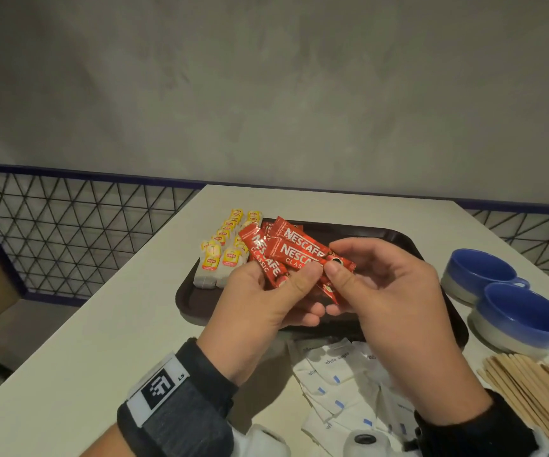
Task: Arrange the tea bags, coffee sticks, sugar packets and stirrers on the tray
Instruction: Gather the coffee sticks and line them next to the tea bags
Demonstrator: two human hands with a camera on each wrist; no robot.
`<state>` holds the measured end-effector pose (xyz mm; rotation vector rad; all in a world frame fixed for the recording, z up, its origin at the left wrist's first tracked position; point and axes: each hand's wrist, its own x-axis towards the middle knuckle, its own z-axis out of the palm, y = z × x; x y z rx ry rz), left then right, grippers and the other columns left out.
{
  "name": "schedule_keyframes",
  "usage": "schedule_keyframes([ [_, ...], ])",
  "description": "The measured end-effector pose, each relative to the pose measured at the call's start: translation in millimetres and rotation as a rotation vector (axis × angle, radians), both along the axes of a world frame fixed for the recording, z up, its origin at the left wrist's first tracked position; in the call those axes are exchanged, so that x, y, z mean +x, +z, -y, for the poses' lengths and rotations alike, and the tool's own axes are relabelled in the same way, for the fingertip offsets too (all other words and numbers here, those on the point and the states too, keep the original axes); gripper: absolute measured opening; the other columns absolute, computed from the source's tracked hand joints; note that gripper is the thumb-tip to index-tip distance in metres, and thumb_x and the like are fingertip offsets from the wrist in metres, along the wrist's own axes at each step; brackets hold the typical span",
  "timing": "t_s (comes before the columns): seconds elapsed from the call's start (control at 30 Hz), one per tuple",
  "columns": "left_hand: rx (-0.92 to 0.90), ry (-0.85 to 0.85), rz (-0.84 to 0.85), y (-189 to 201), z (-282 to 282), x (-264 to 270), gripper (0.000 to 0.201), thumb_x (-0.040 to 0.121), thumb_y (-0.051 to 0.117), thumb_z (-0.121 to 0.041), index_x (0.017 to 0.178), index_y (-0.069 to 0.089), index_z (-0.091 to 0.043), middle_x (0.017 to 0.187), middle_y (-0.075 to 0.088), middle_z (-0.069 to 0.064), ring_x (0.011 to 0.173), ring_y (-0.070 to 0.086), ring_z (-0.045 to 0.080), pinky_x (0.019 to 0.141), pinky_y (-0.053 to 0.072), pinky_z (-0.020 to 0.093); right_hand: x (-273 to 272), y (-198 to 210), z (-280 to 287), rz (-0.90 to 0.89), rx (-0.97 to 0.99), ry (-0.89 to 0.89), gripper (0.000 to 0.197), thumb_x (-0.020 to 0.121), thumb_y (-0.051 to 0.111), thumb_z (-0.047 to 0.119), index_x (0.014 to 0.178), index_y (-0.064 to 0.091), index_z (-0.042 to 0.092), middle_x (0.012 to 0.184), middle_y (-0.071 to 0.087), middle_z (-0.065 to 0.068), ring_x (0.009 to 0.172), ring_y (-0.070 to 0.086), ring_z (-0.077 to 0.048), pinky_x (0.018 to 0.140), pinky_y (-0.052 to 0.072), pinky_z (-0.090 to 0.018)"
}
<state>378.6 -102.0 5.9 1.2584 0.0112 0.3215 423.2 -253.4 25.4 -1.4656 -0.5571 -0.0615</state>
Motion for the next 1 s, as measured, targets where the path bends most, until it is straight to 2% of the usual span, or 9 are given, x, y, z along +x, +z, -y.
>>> schedule_keyframes([
  [0.1, 0.045, -0.064, -0.038, 0.4, 1.6, -1.3, 0.039, 0.085, 0.068, -0.036, 0.097, 0.067, 0.002, 0.079, 0.068, 0.020, 0.060, 0.064, 0.025, 0.053, 0.056, 0.029, 0.1, 1.4, 0.9, -0.040, 0.034, 0.016, 0.017, 0.089, 0.072, 0.006, 0.100, 0.074, 0.017, 0.088, 0.078, 0.001, 0.073, 0.076, -0.023, 0.058, 0.062, -0.026],
  [0.2, 0.089, -0.134, -0.081, 0.6, 2.3, -2.9, 0.045, 0.087, 0.061, -0.047, 0.088, 0.064, -0.001, 0.073, 0.063, 0.016, 0.054, 0.060, 0.024, 0.047, 0.052, 0.028, -0.3, 2.2, 1.4, -0.048, 0.041, 0.039, 0.017, 0.088, 0.072, 0.005, 0.100, 0.075, 0.017, 0.089, 0.078, 0.000, 0.072, 0.076, -0.022, 0.059, 0.060, -0.025],
  [0.27, 0.113, -0.170, -0.099, 1.1, 1.8, -4.6, 0.046, 0.090, 0.058, -0.051, 0.089, 0.064, -0.005, 0.071, 0.061, 0.014, 0.052, 0.057, 0.022, 0.045, 0.048, 0.027, -0.3, 2.5, 0.8, -0.045, 0.041, 0.042, 0.017, 0.088, 0.071, 0.004, 0.100, 0.075, 0.016, 0.089, 0.079, 0.000, 0.074, 0.076, -0.020, 0.060, 0.060, -0.023],
  [0.37, 0.077, -0.224, -0.137, 3.3, -1.0, -5.7, 0.046, 0.093, 0.064, -0.054, 0.095, 0.062, -0.007, 0.074, 0.059, 0.013, 0.050, 0.054, 0.020, 0.042, 0.043, 0.024, -1.8, 3.6, 0.2, -0.035, 0.061, 0.027, 0.017, 0.088, 0.071, 0.004, 0.101, 0.075, 0.015, 0.090, 0.079, 0.000, 0.079, 0.077, -0.018, 0.063, 0.062, -0.025],
  [0.57, -0.055, -0.278, -0.131, 6.7, -11.9, -4.9, 0.037, 0.085, 0.071, -0.027, 0.114, 0.059, -0.006, 0.096, 0.064, 0.015, 0.055, 0.056, 0.019, 0.042, 0.042, 0.021, -7.4, 3.6, -1.1, -0.002, 0.071, -0.011, 0.017, 0.089, 0.070, 0.007, 0.101, 0.073, 0.018, 0.090, 0.078, 0.005, 0.082, 0.077, -0.015, 0.065, 0.063, -0.027],
  [0.63, -0.058, -0.299, -0.114, 7.1, -13.7, -5.1, 0.038, 0.087, 0.070, -0.024, 0.117, 0.059, -0.005, 0.094, 0.065, 0.016, 0.057, 0.056, 0.017, 0.045, 0.043, 0.020, -7.6, 1.0, -3.4, -0.042, 0.037, 0.015, 0.016, 0.090, 0.071, 0.006, 0.101, 0.074, 0.018, 0.090, 0.078, 0.001, 0.079, 0.077, -0.020, 0.065, 0.064, -0.030],
  [0.73, -0.011, -0.311, -0.102, 5.8, -11.7, -5.4, 0.026, 0.089, 0.069, -0.022, 0.110, 0.064, -0.007, 0.086, 0.066, 0.011, 0.058, 0.056, 0.015, 0.047, 0.042, 0.020, -4.1, -1.9, -2.2, -0.113, 0.020, 0.044, 0.016, 0.090, 0.072, 0.007, 0.101, 0.075, 0.018, 0.091, 0.078, -0.003, 0.076, 0.077, -0.023, 0.064, 0.063, -0.030],
  [0.9, 0.009, -0.205, -0.130, 2.7, -5.7, -4.0, 0.011, 0.096, 0.064, -0.013, 0.103, 0.063, -0.005, 0.078, 0.065, 0.010, 0.057, 0.056, 0.014, 0.047, 0.043, 0.021, -0.6, -3.6, -1.1, -0.121, -0.030, 0.001, 0.012, 0.089, 0.074, 0.012, 0.100, 0.075, 0.018, 0.091, 0.076, -0.007, 0.076, 0.076, -0.025, 0.064, 0.065, -0.038],
  [1.0, -0.010, -0.178, -0.136, 3.6, -6.3, -3.5, 0.013, 0.096, 0.063, -0.012, 0.105, 0.063, -0.005, 0.082, 0.064, 0.014, 0.057, 0.056, 0.016, 0.046, 0.044, 0.021, 0.3, -6.2, -1.7, -0.091, -0.063, -0.038, 0.012, 0.089, 0.075, 0.015, 0.097, 0.075, 0.023, 0.090, 0.076, -0.003, 0.078, 0.075, -0.021, 0.064, 0.064, -0.032],
])
